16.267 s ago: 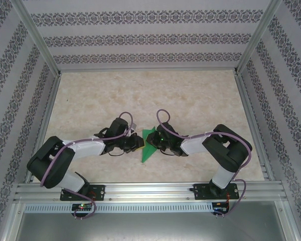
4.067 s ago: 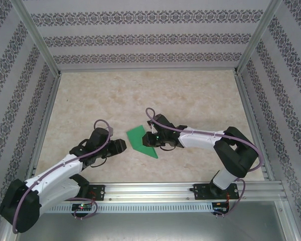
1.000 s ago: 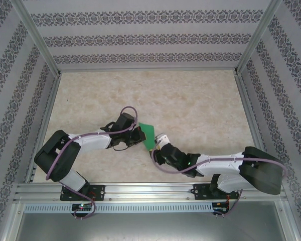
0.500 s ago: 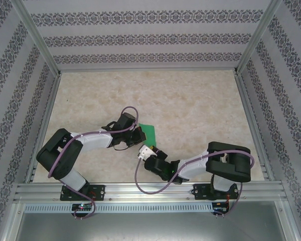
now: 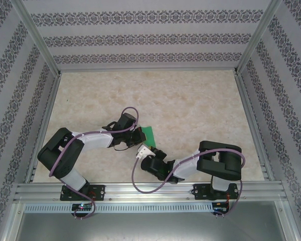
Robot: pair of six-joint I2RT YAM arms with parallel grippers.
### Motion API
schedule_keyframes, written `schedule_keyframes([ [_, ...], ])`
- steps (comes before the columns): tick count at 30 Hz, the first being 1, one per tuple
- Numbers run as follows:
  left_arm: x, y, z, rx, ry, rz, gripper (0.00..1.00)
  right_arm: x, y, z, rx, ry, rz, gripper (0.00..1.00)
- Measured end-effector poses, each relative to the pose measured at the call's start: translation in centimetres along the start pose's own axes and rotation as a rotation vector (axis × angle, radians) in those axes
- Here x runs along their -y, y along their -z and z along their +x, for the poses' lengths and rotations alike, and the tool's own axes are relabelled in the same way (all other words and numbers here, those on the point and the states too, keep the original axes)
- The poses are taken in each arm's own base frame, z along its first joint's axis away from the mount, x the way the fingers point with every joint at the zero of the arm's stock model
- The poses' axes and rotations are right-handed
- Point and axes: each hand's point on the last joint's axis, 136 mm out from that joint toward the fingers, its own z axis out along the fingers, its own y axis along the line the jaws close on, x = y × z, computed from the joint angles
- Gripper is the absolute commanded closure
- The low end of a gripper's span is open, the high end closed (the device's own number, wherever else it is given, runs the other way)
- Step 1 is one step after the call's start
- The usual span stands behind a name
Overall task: Fold a paper plane with a square sheet of paper (pick it up from the middle)
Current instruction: Fold the wing for the fifth time at the center of the table.
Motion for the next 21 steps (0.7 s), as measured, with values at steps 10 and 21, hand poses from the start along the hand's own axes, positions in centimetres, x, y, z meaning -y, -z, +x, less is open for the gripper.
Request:
schedule_keyframes([
  [10, 0.5, 0.7, -0.2, 0.014, -0.017, 0.003, 0.63, 0.5, 0.4, 0.0, 0.013, -0.121, 0.0, 1.0],
  [21, 3.3, 7.6, -3.1, 0.179, -0.092, 0.075, 0.39, 1.0, 0.2, 0.2, 0.065, -0.506, -0.177, 1.0],
])
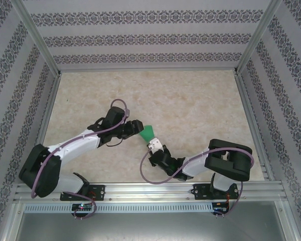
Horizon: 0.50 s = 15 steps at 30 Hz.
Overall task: Fold a paper plane with a square sheet of paper (pick it up from the middle)
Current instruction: Fold the wing for the fifth time at the center of the table.
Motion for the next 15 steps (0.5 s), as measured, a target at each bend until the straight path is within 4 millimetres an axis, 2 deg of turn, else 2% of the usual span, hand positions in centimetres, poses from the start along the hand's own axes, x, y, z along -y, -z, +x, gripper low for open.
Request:
schedule_keyframes([
  [6, 1.3, 2.2, -0.6, 0.054, -0.025, 0.035, 0.39, -0.3, -0.4, 0.0, 0.022, -0.183, -0.085, 1.0],
  [11, 0.2, 1.9, 0.2, 0.037, -0.016, 0.016, 0.45, -0.6, -0.6, 0.9, 0.0, -0.32, -0.14, 1.0],
  [15, -0.6, 1.4, 0.9, 0.006, 0.0, 0.004, 0.48, -1.1, -0.8, 0.9, -0.003, -0.421, -0.183, 1.0],
])
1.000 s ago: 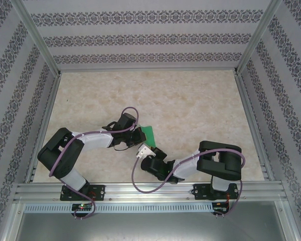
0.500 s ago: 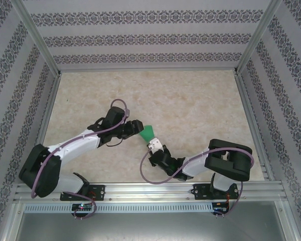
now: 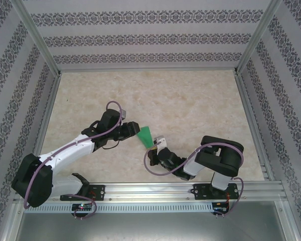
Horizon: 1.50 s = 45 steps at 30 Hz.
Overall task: Fold a paper plane with a square sheet of paper (pick it up from the middle)
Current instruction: Fold the wing for the fifth time at the center of the table.
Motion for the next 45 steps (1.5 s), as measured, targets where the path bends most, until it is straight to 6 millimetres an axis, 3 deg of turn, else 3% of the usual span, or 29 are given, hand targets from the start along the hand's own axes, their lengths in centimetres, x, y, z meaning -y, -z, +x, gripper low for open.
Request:
schedule_keyframes([
  [12, -0.2, -1.2, 0.8, -0.053, 0.009, 0.017, 0.52, 0.4, -0.1, -0.6, -0.027, -0.28, -0.06, 1.0],
  [17, -0.3, -1.9, 1.1, -0.077, 0.011, 0.028, 0.44, -0.2, -0.3, -0.5, -0.058, -0.38, -0.118, 1.0],
  [22, -1.3, -2.6, 1.4, -0.094, 0.022, -0.005, 0.26, -0.9, -0.6, -0.3, -0.095, -0.391, -0.14, 1.0],
  [30, -4.2, -5.2, 2.4, -0.169, 0.095, -0.114, 0.2, -1.3, -1.2, -0.6, -0.138, -0.296, -0.096, 1.0],
  [34, -4.5, -6.0, 2.3, -0.179, 0.117, -0.136, 0.22, -1.6, -1.0, -0.7, -0.153, -0.223, -0.072, 0.99],
  [39, -4.2, -6.6, 1.8, -0.179, 0.128, -0.138, 0.34, -1.1, -0.8, 0.2, -0.178, -0.149, -0.033, 0.94],
  [45, -4.9, -7.3, 2.0, -0.199, 0.141, -0.167, 0.4, -2.3, -0.5, 0.5, -0.172, -0.027, -0.029, 0.93],
])
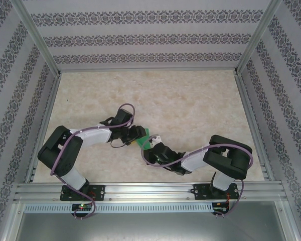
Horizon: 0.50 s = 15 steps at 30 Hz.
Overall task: Fold a paper plane with a square sheet of paper (pick it up from the middle)
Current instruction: Fold the wing for the fifth time at the center of the table.
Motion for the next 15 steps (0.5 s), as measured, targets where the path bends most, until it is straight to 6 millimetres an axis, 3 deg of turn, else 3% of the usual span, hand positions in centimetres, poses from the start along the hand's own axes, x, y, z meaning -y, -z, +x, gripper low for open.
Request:
schedule_keyframes([
  [3, -0.3, -0.2, 0.1, -0.012, 0.005, -0.011, 0.45, -0.4, 0.1, 0.0, 0.01, 0.053, 0.009, 0.9],
  [7, -0.4, -0.2, 0.2, -0.017, -0.002, -0.018, 0.64, -0.3, 0.2, -0.1, 0.015, 0.107, 0.035, 0.8],
  [11, -0.3, -0.2, 0.2, -0.016, -0.007, -0.018, 0.77, -0.2, 0.7, 0.0, 0.019, 0.171, 0.069, 0.7],
  [15, 0.0, -0.1, 0.0, -0.014, -0.01, -0.014, 0.82, -0.6, 1.5, 0.0, 0.038, 0.268, 0.1, 0.62],
])
